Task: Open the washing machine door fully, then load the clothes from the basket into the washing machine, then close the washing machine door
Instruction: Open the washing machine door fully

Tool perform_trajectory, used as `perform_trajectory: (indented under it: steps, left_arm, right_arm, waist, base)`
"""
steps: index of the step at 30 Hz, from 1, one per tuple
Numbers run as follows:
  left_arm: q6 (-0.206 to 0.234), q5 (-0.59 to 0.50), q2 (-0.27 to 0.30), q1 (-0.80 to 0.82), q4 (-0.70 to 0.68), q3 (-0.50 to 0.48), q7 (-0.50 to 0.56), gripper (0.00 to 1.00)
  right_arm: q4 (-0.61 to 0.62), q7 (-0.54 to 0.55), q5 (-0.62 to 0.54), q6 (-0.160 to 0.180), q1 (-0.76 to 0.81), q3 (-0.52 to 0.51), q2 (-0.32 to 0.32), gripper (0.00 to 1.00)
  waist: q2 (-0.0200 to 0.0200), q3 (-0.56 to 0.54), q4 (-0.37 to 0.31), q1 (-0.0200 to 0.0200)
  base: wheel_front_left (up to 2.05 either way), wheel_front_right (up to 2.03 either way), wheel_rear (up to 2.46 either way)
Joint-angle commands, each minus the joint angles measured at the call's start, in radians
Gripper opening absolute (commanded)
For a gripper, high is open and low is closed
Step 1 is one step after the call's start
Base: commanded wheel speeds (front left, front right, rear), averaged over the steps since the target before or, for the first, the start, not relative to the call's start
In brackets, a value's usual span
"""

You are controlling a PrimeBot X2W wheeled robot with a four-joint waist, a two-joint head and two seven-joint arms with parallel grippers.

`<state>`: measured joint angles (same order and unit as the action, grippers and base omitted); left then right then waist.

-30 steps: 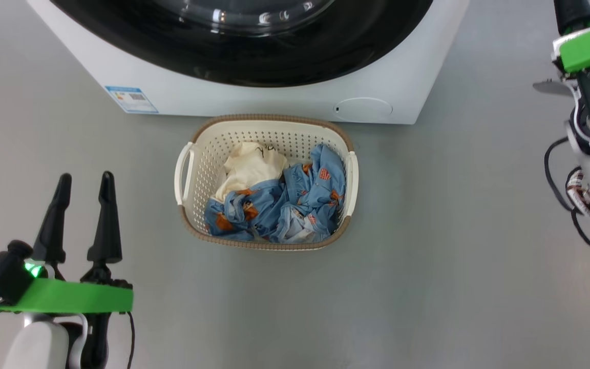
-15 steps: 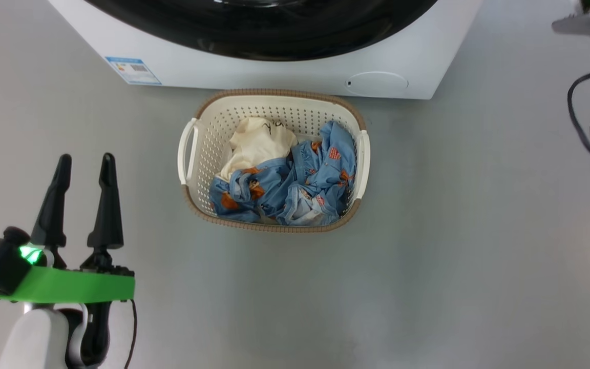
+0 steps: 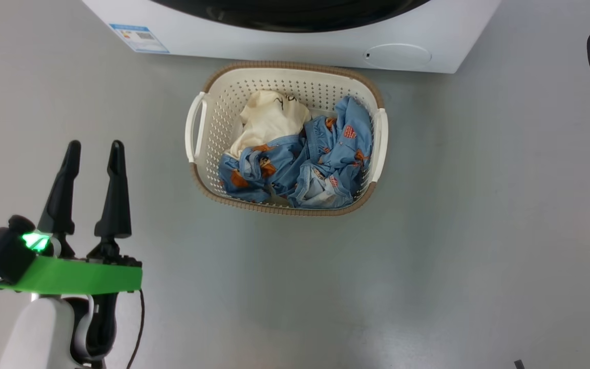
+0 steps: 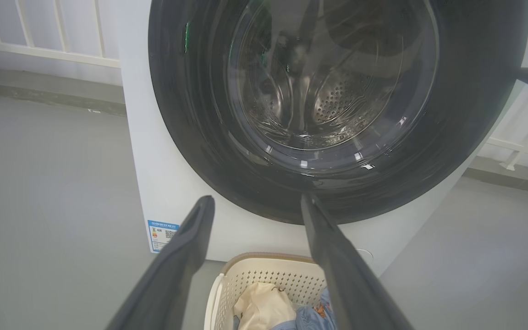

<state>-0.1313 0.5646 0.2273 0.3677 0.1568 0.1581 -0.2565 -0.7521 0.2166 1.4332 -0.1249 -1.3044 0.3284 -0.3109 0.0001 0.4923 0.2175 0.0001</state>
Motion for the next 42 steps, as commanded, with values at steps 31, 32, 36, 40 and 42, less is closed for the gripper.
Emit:
perform_trajectory:
  steps: [31,32,36,40,42]
  left_arm:
    - [0.001,0.005,0.019,0.025,-0.002,-0.043,-0.005,1.0]
    - [0.001,0.003,0.02,0.021,0.0,-0.045,-0.005,1.0]
    - [0.001,-0.006,0.023,0.002,0.011,-0.047,-0.005,1.0]
    - [0.001,-0.014,0.024,-0.024,0.021,-0.056,-0.005,1.0]
    - [0.001,-0.019,0.024,-0.037,0.027,-0.062,-0.005,1.0]
  right_arm:
    - [-0.034,0.228,0.06,-0.006,-0.021,0.096,0.085,0.0]
    - [-0.025,0.232,0.065,-0.006,-0.007,0.097,0.085,0.0]
    - [0.012,0.243,0.086,-0.006,0.054,0.096,0.079,0.0]
    - [0.043,0.26,0.106,-0.006,0.125,0.099,0.072,0.0]
    - [0.067,0.268,0.108,-0.006,0.158,0.106,0.065,0.0]
  waist:
    - [-0.0001,-0.035,0.005,-0.0001]
    - [-0.0001,-0.044,0.001,-0.0001]
    - [-0.0001,-0.083,-0.01,-0.0001]
    - [-0.0001,-0.128,-0.014,-0.0001]
    - [-0.0001,-0.15,-0.012,-0.0001]
  base:
    - [0.0,0.0,0.0]
    - [0.0,0.0,0.0]
    - [0.0,0.0,0.0]
    - [0.0,0.0,0.0]
    - [0.0,0.0,0.0]
